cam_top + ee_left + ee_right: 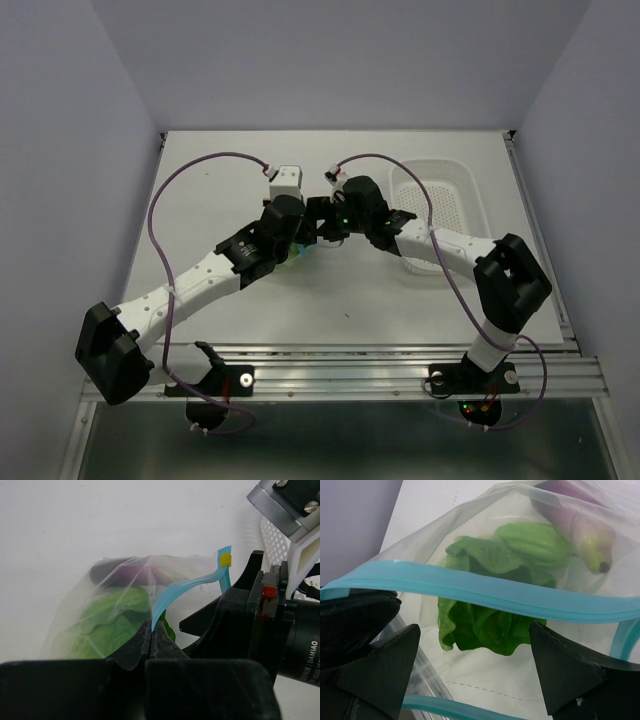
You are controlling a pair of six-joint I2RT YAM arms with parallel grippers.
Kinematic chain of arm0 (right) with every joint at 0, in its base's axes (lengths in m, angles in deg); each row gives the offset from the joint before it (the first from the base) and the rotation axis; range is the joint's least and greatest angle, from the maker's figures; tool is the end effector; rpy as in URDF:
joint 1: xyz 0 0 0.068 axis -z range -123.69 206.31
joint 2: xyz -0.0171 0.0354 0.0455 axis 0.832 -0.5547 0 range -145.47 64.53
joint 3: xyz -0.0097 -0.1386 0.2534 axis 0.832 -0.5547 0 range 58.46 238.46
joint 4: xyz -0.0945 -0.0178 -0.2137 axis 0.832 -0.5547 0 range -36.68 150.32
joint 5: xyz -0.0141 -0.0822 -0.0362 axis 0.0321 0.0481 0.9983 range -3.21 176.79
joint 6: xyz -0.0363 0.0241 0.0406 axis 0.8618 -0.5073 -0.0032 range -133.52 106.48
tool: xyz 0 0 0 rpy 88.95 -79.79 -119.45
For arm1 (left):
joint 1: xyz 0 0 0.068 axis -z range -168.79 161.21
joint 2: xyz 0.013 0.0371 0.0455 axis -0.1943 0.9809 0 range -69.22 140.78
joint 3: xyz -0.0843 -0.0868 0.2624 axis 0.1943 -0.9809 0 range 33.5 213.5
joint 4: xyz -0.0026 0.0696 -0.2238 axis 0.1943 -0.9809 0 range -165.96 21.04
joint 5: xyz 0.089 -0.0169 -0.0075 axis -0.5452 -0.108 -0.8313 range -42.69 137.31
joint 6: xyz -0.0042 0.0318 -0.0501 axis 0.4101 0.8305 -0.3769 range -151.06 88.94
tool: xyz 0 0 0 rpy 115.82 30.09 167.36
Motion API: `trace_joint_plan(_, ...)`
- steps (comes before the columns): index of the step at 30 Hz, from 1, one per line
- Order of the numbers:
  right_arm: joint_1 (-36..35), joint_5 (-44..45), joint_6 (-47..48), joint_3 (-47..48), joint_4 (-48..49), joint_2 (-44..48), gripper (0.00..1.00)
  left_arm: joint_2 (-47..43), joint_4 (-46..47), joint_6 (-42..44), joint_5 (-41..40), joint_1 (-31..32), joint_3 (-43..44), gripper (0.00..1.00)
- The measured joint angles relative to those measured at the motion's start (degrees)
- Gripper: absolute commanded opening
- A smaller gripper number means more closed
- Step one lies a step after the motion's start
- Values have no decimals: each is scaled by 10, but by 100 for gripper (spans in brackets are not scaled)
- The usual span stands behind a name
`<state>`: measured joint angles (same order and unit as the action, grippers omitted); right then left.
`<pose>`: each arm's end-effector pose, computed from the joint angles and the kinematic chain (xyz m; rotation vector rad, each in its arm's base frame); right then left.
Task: Open the zip-top bag and remove the fake food
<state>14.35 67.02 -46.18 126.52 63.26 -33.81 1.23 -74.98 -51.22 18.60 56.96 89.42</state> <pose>0.2724 0.2647 0.2813 -0.4134 2.1871 1.1234 0.1930 -0.1682 0.3424 0.0906 1.8930 -0.3028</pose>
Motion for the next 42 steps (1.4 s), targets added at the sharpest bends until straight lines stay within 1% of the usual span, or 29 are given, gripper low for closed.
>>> trace_joint_plan(6, -12, 19, -13, -5, 24, -27, 89, -1, 1, -3, -1, -1, -2, 0)
trace_joint_plan(11, -22, 33, -29, -20, 62, -41, 86, -7, 5, -13, -3, -2, -17, 0)
trace_joint_plan(16, -31, 39, -43, -27, 93, -56, 81, -10, 5, -16, -5, -5, -30, 0)
trace_joint_plan(18, -33, 37, -54, -40, 128, -61, 76, -10, 6, -18, -4, -5, -30, 0)
trace_joint_plan(19, -33, 36, -58, -44, 136, -63, 75, -10, 7, -19, -2, -5, -30, 0)
trace_joint_plan(24, -36, 15, -90, -88, 248, -76, 72, -14, 11, -22, 16, -5, -37, 0)
trace_joint_plan(29, -36, -3, -111, -101, 316, -90, 71, -21, 11, -23, 21, -5, -39, 0)
trace_joint_plan(35, -36, -3, -125, -101, 351, -101, 59, -29, 19, -23, 24, -5, -42, 0)
trace_joint_plan(36, -36, -2, -127, -101, 353, -104, 53, -29, 20, -23, 26, -5, -42, 0)
trace_joint_plan(38, -36, -1, -130, -101, 353, -110, 45, -29, 23, -26, 36, -5, -43, 0)
trace_joint_plan(39, -36, 0, -133, -100, 354, -115, 38, -29, 26, -27, 42, -5, -45, 0)
trace_joint_plan(40, -37, 0, -137, -100, 355, -121, 35, -29, 28, -29, 52, -2, -46, 0)
trace_joint_plan(42, -39, 1, -139, -100, 354, -124, 23, -29, 30, -31, 61, 1, -49, 0)
